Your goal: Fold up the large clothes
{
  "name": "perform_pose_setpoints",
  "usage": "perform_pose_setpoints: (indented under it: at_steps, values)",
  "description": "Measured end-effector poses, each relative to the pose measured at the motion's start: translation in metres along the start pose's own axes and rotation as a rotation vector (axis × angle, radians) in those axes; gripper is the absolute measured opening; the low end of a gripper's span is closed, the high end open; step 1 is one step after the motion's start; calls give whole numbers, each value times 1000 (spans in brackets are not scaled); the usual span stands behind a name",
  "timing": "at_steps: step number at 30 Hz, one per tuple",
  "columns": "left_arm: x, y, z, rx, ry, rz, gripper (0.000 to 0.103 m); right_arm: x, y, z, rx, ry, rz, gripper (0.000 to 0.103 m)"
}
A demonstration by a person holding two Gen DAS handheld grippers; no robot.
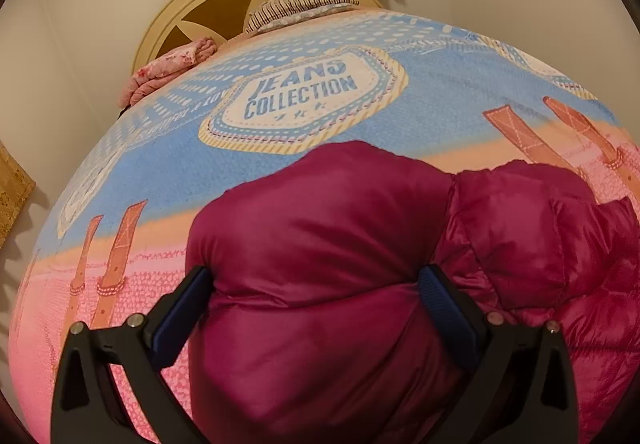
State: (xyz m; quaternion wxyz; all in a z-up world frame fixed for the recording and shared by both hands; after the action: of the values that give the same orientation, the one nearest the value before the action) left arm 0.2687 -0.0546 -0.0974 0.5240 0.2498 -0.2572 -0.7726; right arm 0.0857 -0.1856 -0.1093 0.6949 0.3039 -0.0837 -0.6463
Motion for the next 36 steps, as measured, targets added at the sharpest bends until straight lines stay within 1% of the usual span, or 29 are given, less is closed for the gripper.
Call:
perform_pose_setpoints:
  at_steps: [1, 2, 4, 5, 7, 8, 9, 10, 12, 14, 15, 17, 20, 24, 26, 28, 32, 33, 35, 36]
  values:
    - [0, -1, 1, 1, -2, 2, 103, 7, 10, 10, 28, 14, -35, 26]
    - [0, -1, 1, 2, -1, 2, 103, 13, 19, 19, 63, 9, -63, 26]
    - [1, -1, 1, 2, 5, 0, 103, 25, 52, 40, 142, 3, -125, 26]
    - [1, -1, 2, 1, 8, -1, 103, 27, 71, 43, 159, -10, -153, 26]
    - [1, -2, 2, 2, 8, -1, 103, 25, 99, 37, 155, -3, -192, 26]
    - [1, -1, 2, 2, 7, 0, 103, 24, 114, 25, 140, 4, -235, 26]
    - [0, -2, 2, 1, 5, 1, 103, 23, 121, 17, 130, 1, -269, 26]
    - [0, -2, 2, 1, 4, 2, 103, 23, 132, -1, 100, -9, -318, 26]
    - [-3, -2, 3, 2, 2, 2, 103, 26, 145, -31, 64, -61, -350, 26]
    - [-2, -2, 3, 1, 0, 3, 103, 27, 147, -64, 34, -151, -342, 26]
    - [-3, -2, 3, 1, -4, 7, 103, 31, 144, -74, 26, -183, -348, 26]
    - [-4, -2, 2, 0, -9, 16, 103, 38, 139, -86, 39, -194, -363, 26]
    - [-4, -2, 0, -1, -14, 24, 103, 46, 139, -96, 74, -205, -344, 26]
    - [-3, -2, -5, 6, -12, 40, 103, 44, 137, -100, 138, -235, -308, 26]
    - [-2, -1, -7, 1, -7, 41, 103, 42, 139, -102, 158, -271, -290, 26]
    - [-3, -1, -9, -3, -9, 42, 103, 41, 141, -104, 162, -287, -281, 26]
    - [-3, -1, -5, -12, -9, 35, 103, 42, 142, -104, 166, -285, -282, 26]
    - [-4, -1, -2, -23, -11, 29, 103, 41, 142, -103, 165, -287, -277, 28]
    - [-7, -2, 10, -43, -37, 32, 103, 39, 141, -95, 149, -281, -270, 28]
    - [-11, -5, 21, -33, -48, 46, 103, 38, 140, -90, 145, -272, -268, 28]
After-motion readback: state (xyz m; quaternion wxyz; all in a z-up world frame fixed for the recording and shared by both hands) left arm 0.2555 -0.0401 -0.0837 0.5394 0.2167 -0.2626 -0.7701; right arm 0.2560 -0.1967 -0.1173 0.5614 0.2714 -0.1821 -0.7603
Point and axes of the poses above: each gripper's, at about its wrist camera, not at the fingertips, and z roughly against the way its jaws point, x to its right, y to its top, the point moved 5 cm from there along -z, roughly the way its jaws point, and after that the axes turned 10 degrees about -y, right-handed, at the moved point
